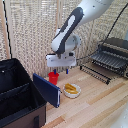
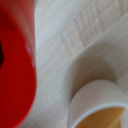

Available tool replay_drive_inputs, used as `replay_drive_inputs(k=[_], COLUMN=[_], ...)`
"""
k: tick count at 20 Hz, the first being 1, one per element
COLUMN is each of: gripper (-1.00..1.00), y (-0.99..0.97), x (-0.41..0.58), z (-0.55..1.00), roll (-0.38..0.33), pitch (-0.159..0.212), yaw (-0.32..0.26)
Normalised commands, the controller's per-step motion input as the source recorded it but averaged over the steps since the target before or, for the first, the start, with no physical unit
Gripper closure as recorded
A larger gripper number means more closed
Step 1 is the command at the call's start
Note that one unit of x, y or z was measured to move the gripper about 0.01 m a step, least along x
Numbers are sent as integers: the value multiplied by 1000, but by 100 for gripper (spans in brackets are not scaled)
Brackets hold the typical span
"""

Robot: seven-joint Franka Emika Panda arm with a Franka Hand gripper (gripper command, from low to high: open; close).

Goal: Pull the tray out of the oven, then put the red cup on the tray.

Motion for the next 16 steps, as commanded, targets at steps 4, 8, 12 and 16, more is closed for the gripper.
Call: replay_drive_inputs(k=[4, 8, 12, 16], gripper=[-100, 100, 100, 100], y=[-95, 0, 4, 167], x=[68, 0, 0, 101], z=[-402, -262, -71, 0], roll=[-9, -2, -5, -23], pitch=[15, 79, 13, 3], yaw=[18, 29, 33, 5])
